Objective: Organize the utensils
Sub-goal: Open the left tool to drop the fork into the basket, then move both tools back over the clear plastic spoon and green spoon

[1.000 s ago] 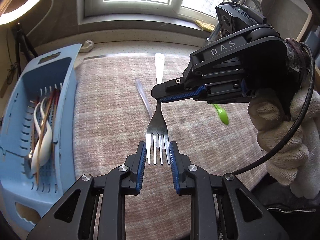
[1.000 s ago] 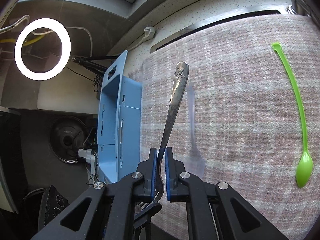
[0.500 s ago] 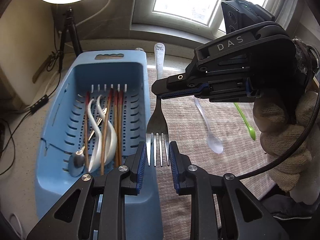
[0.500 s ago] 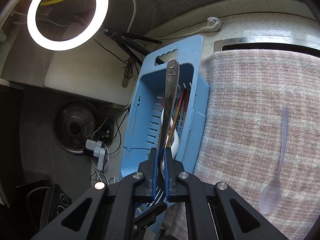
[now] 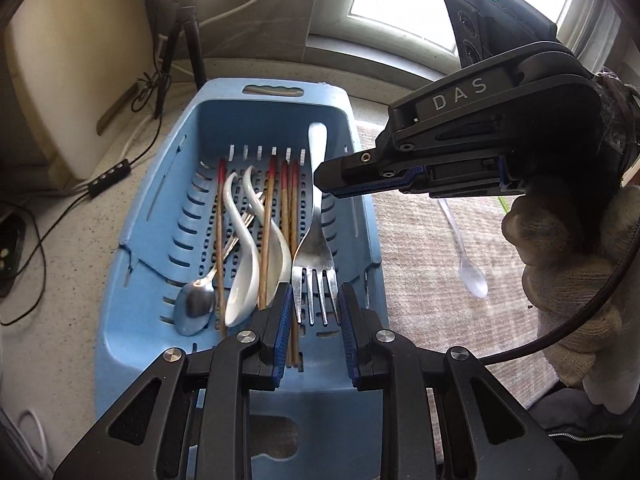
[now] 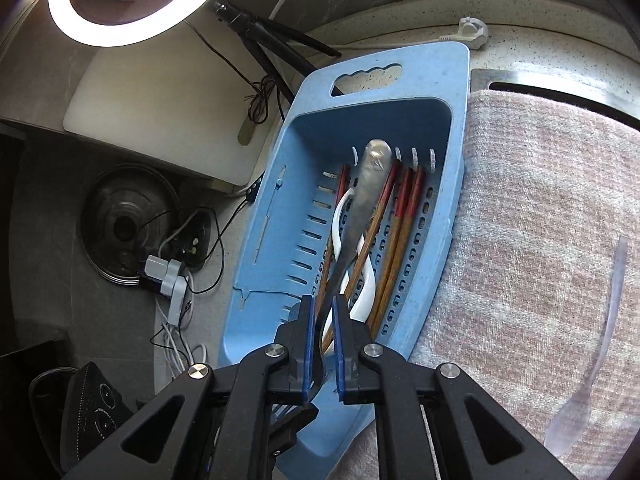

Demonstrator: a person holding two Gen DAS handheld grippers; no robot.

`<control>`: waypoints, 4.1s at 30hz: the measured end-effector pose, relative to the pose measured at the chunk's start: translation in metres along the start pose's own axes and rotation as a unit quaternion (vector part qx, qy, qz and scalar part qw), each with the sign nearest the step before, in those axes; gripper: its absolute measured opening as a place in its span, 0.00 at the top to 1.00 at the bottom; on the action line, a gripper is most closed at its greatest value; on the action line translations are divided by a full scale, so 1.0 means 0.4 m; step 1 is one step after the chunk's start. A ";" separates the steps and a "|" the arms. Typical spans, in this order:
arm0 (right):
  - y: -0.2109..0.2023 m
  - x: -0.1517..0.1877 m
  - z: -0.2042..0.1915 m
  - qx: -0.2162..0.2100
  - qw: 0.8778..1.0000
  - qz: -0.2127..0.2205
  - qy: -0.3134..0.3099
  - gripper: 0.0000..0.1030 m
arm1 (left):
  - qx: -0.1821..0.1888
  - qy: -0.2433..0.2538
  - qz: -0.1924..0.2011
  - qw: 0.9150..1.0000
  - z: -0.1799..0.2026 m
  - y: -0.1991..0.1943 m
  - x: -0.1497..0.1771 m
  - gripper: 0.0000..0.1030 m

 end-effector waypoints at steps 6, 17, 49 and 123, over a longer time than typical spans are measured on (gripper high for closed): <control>-0.029 0.004 -0.010 0.018 0.999 0.015 -0.031 0.89 | -0.019 -0.006 0.007 1.000 -0.016 -0.016 0.008 0.77; -0.121 0.032 0.033 0.024 0.997 0.061 -0.037 0.79 | -0.048 0.006 0.032 0.998 0.016 -0.067 -0.007 0.77; -0.461 0.135 0.390 0.155 0.968 0.197 -0.023 0.31 | -0.051 0.034 0.042 0.997 0.216 -0.066 -0.014 0.44; -0.592 0.241 0.642 0.185 0.960 0.194 0.086 0.31 | 0.000 0.086 0.001 0.996 0.413 0.088 -0.053 0.44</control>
Point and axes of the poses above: each gripper's, at about its wrist camera, not at the fingertips, and y roughly the way its jaws point, z to its right, x to its underside, the point moved 9 cm from there along y, roughly the way its jaws point
